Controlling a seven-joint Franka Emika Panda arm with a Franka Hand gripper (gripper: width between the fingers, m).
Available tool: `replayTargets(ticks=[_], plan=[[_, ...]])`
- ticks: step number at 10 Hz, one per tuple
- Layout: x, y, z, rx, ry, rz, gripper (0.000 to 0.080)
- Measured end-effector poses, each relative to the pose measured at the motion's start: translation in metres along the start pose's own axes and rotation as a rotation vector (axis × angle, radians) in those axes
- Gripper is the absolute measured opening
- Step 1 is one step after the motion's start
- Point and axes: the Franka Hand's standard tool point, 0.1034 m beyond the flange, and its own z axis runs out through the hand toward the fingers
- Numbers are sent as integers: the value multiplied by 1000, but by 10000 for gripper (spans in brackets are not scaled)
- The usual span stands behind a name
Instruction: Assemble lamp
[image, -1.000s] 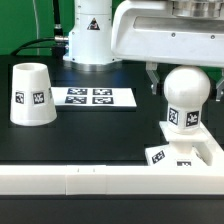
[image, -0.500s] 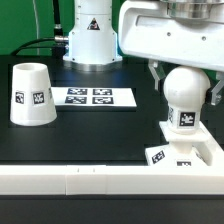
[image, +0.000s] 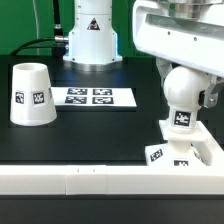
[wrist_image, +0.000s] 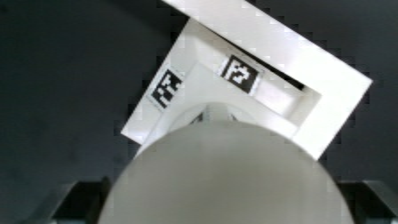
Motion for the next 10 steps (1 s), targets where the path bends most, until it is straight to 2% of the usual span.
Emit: replayTargets(ticks=[3, 5, 8, 10], plan=[[1, 1, -1, -2, -6, 54, 578], [0, 0, 0, -1, -6, 32, 687], [-18, 1, -12, -22, -12, -232, 696], [-24, 6, -20, -12, -16, -384, 698]])
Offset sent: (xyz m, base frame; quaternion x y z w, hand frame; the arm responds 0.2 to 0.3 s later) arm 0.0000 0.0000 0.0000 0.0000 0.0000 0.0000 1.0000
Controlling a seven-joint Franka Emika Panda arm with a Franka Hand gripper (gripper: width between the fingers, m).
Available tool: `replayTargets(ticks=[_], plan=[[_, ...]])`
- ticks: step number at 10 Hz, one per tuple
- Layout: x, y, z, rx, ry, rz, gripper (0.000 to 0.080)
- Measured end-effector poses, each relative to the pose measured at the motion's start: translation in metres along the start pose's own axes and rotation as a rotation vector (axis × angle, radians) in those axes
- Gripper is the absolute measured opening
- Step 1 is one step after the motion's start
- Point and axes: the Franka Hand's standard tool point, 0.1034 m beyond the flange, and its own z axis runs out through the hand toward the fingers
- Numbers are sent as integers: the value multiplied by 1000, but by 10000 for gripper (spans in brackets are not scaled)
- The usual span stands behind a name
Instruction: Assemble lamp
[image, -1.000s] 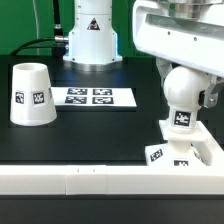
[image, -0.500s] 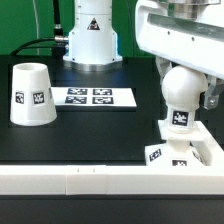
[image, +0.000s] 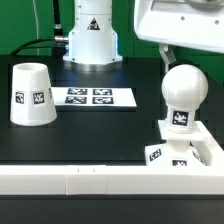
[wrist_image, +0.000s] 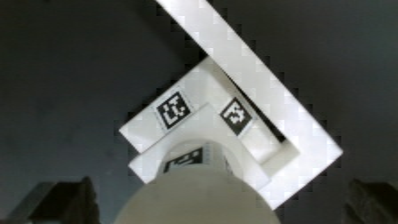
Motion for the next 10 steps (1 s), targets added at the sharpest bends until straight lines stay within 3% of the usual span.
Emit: replayTargets(ticks=[2, 8, 9, 10], plan=[[-2, 10, -5, 3, 0, -108, 698], [-3, 10, -3, 2, 0, -133, 698], [-7, 20, -4, 16, 20, -230, 698], [-9, 42, -6, 22, 35, -317, 698]])
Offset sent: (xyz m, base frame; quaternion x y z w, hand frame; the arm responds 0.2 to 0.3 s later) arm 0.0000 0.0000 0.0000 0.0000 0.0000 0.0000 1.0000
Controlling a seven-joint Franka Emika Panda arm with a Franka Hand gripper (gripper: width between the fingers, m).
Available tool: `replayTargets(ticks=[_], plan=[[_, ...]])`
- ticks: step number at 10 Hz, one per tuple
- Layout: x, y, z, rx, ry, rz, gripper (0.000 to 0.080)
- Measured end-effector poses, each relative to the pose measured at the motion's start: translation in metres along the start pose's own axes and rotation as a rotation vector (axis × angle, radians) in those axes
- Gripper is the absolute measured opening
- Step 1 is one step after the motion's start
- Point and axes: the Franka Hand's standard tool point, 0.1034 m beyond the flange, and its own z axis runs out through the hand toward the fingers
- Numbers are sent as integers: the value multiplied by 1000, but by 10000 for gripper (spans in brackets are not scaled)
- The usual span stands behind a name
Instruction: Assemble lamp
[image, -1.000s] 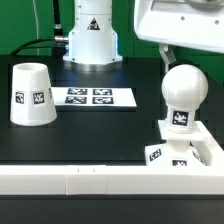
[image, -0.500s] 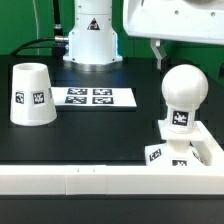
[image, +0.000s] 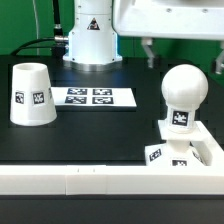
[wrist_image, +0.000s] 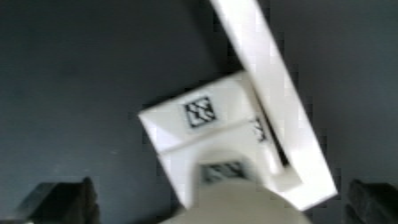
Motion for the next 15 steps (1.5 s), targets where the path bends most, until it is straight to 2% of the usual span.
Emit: replayTargets(ticks=[1, 2, 4, 5, 8, 9, 12, 13, 14, 15], plan=[[-6, 28, -2, -1, 14, -61, 698], [-8, 49, -1, -7, 15, -90, 698], [1, 86, 3, -18, 27, -144, 698], [3, 93, 4, -22, 29, -136, 698], [2, 90, 5, -22, 28, -143, 698], [0, 96, 5, -24, 24, -184, 698], [-27, 153, 4, -35, 11, -288, 698], [-28, 172, 6, -39, 6, -308, 698], [-27, 186, 7, -37, 9, -324, 698], [-27, 180, 6, -35, 11, -328, 698]])
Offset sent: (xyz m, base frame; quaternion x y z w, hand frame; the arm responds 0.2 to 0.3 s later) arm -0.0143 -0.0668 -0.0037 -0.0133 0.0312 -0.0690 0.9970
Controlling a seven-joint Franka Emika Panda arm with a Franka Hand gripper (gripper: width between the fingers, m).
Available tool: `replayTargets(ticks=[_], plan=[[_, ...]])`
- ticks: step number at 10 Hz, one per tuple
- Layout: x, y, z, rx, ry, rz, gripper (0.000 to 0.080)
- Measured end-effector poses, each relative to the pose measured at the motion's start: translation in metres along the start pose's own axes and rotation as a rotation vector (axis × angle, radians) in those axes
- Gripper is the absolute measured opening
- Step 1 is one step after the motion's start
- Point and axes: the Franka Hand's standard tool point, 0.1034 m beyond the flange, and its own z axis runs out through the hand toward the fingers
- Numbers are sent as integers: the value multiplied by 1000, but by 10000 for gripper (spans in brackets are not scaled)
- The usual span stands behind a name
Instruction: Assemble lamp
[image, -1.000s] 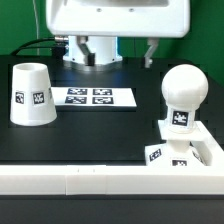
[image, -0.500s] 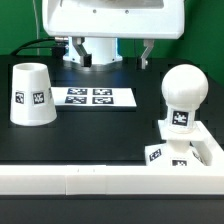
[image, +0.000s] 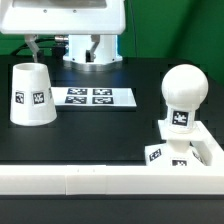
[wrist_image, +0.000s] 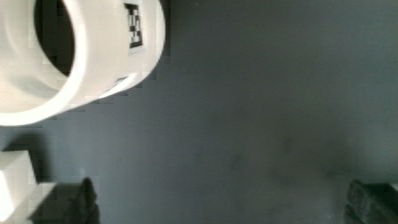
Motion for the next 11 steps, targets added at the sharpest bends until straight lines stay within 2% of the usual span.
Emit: replayTargets(ticks=[4, 5, 8, 9, 10, 11], plan=[[-1, 0, 2, -1, -4, -14, 698], [-4, 6, 1, 1, -5, -39, 698], [-35, 42, 5, 17, -27, -88, 698], [-44, 49, 8, 20, -38, -72, 698], [-52, 50, 12, 27, -49, -63, 698], [-53, 49, 15, 24, -47, -66, 698]])
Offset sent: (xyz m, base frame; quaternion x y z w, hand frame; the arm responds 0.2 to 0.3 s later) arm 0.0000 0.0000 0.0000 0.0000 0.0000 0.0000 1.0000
